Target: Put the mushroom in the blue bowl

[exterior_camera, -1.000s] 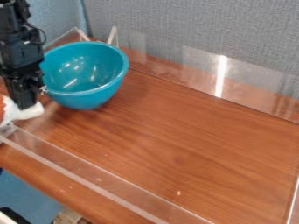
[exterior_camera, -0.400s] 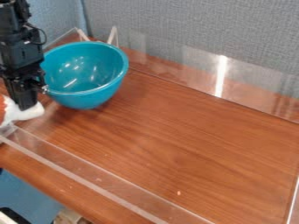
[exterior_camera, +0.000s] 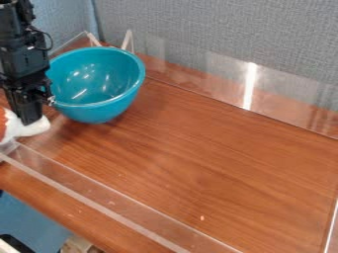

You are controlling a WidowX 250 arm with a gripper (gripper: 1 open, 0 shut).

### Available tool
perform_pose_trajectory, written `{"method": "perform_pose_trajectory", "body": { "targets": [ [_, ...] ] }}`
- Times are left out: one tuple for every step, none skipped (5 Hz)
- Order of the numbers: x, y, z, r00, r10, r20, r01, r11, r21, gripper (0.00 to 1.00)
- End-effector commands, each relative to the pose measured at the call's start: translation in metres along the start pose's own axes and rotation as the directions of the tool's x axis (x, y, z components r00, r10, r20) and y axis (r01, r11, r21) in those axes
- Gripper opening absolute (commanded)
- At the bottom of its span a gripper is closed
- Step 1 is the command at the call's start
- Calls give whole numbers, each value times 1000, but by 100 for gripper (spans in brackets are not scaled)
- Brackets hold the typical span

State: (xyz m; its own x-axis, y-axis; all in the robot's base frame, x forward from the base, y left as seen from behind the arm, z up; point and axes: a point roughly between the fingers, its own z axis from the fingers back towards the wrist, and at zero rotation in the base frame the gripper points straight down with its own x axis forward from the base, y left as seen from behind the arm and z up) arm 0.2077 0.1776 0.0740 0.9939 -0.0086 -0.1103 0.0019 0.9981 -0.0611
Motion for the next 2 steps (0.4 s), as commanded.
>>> {"method": "perform_pose_trajectory", "body": {
  "targets": [
    [-3, 6, 21, 998, 38, 57, -40, 998, 41, 0],
    [-4, 7, 22, 997, 54, 58, -57, 998, 39, 0]
  ]
}}
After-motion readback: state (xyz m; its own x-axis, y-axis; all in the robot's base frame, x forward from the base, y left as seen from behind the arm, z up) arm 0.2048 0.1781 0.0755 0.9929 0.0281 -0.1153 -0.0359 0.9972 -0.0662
